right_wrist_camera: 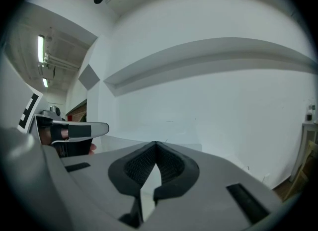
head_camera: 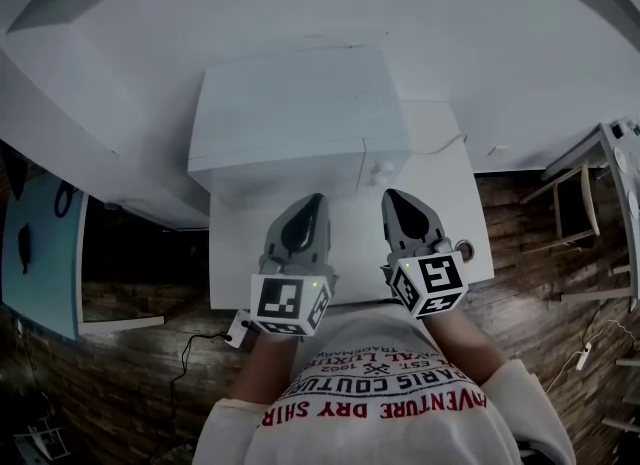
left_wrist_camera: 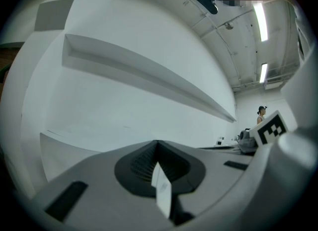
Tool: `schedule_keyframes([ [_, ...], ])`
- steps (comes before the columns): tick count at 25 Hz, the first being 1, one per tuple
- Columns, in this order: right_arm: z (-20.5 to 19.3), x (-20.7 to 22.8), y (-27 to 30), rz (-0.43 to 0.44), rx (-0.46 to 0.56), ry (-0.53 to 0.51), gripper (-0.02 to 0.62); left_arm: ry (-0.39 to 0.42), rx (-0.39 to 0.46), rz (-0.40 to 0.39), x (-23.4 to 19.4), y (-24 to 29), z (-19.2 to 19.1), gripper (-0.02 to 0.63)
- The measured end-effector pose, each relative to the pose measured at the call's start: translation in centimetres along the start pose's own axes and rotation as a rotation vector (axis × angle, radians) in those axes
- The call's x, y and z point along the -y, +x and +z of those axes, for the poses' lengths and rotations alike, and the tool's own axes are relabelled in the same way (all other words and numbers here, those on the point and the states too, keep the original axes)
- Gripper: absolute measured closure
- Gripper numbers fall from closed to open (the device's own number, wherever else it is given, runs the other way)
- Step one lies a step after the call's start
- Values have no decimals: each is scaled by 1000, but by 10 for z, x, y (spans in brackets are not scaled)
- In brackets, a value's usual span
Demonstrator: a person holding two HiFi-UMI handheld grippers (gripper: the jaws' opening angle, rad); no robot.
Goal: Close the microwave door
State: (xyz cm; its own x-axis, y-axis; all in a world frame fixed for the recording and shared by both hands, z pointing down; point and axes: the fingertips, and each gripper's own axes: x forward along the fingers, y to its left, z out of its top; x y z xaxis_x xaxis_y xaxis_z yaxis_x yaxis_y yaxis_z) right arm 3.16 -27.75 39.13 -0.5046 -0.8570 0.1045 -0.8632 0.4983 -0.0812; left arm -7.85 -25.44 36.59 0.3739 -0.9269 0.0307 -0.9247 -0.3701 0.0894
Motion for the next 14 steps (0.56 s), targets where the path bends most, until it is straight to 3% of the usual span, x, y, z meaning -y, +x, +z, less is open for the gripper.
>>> schedule_keyframes([
  [14, -3, 4, 0, 3, -21, 23, 583, 7, -53, 22, 0, 1, -11, 604],
])
